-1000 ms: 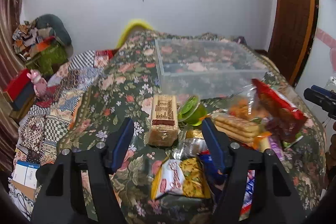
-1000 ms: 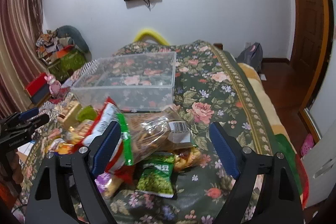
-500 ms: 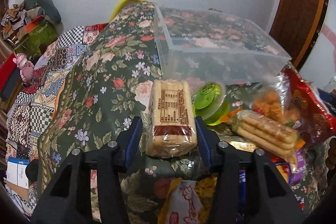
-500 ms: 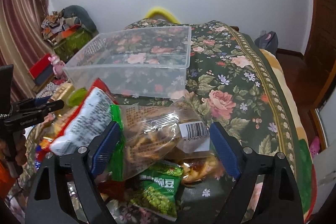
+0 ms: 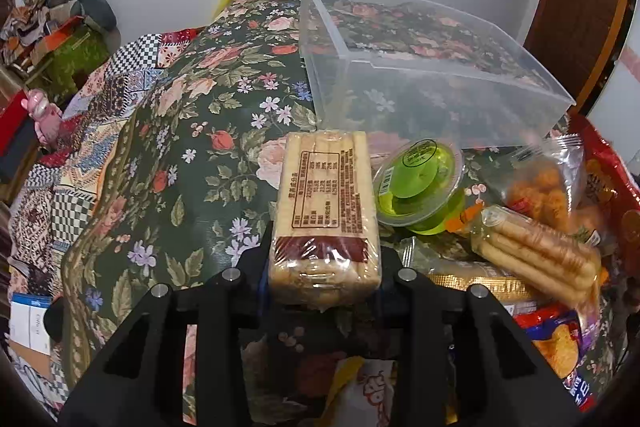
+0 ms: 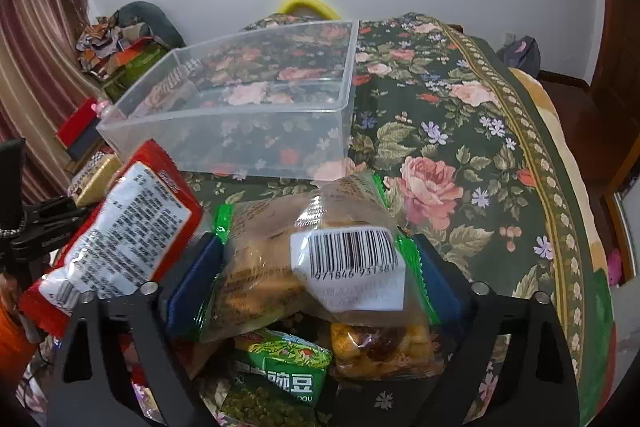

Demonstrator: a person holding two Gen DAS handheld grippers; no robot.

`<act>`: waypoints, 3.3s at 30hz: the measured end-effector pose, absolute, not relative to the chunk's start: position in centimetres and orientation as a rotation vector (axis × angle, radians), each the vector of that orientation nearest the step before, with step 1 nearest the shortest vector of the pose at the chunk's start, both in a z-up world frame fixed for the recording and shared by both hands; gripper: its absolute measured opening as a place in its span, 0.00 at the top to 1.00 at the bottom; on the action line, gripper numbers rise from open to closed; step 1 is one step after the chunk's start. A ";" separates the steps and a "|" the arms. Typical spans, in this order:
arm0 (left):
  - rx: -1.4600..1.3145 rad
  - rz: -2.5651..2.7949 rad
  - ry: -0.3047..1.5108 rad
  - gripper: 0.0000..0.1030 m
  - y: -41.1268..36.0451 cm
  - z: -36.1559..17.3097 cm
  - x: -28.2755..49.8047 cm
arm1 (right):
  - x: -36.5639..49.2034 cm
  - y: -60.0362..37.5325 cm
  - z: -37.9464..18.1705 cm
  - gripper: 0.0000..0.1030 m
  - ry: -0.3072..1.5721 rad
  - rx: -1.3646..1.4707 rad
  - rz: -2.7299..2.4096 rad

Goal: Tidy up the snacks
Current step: 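Grasp the wafer bar pack with the left tool while the right tool grasps the clear snack bag, then carry both packs over the clear box and open both tools to drop them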

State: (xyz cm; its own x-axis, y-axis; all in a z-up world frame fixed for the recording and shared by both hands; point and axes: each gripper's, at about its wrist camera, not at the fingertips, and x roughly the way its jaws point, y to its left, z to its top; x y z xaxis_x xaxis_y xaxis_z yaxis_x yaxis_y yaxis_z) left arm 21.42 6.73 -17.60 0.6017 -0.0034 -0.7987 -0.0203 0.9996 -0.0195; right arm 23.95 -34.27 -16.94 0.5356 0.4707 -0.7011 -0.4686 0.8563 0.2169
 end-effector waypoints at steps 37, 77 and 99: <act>-0.007 0.019 0.915 0.67 7.1 -16.6 20.8 | 24.8 -35.1 -16.3 0.57 0.853 0.110 0.596; 0.033 -0.045 0.727 0.66 0.9 -7.4 30.2 | 31.9 -27.4 -9.4 0.58 0.670 0.005 0.645; 0.039 -0.059 0.793 0.58 1.2 -9.0 33.2 | 32.6 -25.4 -11.1 0.50 0.730 -0.132 0.644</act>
State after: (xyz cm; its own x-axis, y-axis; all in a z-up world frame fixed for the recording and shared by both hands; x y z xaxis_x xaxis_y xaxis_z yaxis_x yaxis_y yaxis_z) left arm 33.15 1.25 -8.99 0.6999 -0.0383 -0.7133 0.0674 0.9976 0.0126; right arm 32.59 -25.44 -11.14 0.5629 0.5007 -0.6576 -0.5898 0.8007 0.1048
